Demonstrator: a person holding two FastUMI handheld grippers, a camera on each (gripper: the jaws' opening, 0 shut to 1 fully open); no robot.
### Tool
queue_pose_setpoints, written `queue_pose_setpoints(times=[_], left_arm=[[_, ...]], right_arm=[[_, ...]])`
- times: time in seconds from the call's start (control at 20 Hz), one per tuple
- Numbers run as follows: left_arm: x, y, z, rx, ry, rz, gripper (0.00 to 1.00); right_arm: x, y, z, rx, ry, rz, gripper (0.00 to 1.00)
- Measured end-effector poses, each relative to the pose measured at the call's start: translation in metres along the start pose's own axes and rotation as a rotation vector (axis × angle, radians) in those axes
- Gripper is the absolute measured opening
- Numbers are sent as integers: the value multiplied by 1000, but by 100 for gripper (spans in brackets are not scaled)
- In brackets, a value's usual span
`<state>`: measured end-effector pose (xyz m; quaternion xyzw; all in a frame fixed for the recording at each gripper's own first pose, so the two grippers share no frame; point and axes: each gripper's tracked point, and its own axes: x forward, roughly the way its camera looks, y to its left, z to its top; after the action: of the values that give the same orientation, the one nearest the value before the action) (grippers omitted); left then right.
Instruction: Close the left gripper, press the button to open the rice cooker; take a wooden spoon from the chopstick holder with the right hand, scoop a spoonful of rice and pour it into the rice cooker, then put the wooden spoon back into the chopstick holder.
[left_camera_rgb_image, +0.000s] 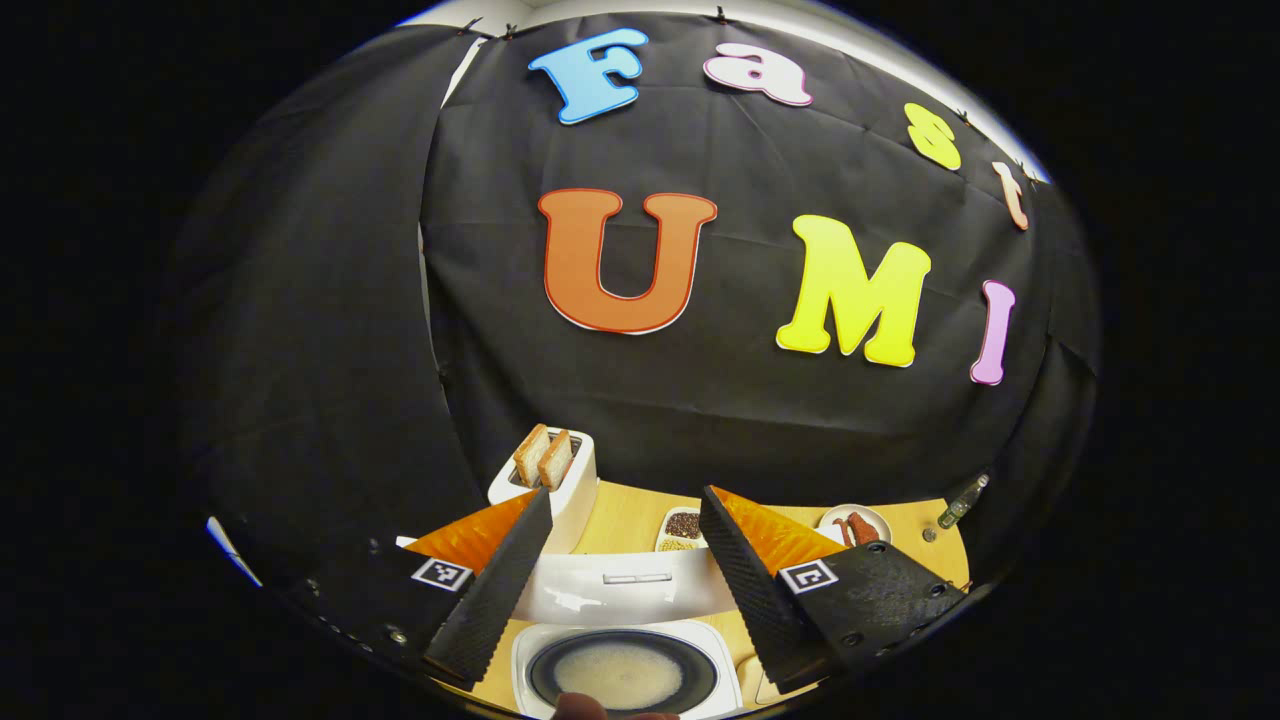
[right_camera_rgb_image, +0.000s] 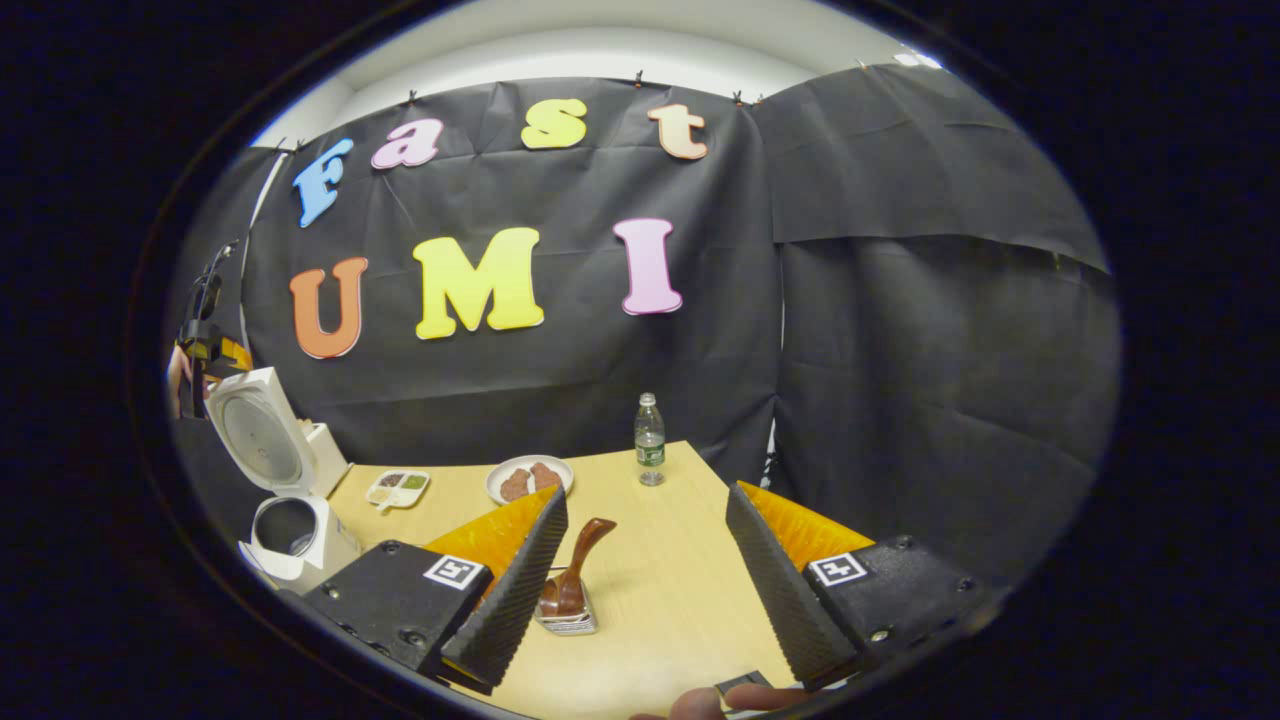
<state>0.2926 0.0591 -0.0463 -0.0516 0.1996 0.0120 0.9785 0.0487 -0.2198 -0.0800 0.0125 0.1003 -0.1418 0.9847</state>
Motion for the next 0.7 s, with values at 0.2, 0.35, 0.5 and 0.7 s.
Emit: queue_pose_setpoints(times=[0.2, 0.35, 0.5, 0.7], left_arm=[[-16, -2, -13, 34, 11, 10, 97], [-40, -9, -33, 23, 48, -5, 97], [-72, -19, -66, 23, 88, -45, 97], [-108, -26, -131, -52, 199, -85, 96]], right_arm=[[-1, 12, -8, -12, 20, 33, 99], [0, 22, -11, -9, 27, 69, 99], [-1, 34, -14, -11, 39, 105, 99], [-9, 57, -15, -47, 39, 161, 99]])
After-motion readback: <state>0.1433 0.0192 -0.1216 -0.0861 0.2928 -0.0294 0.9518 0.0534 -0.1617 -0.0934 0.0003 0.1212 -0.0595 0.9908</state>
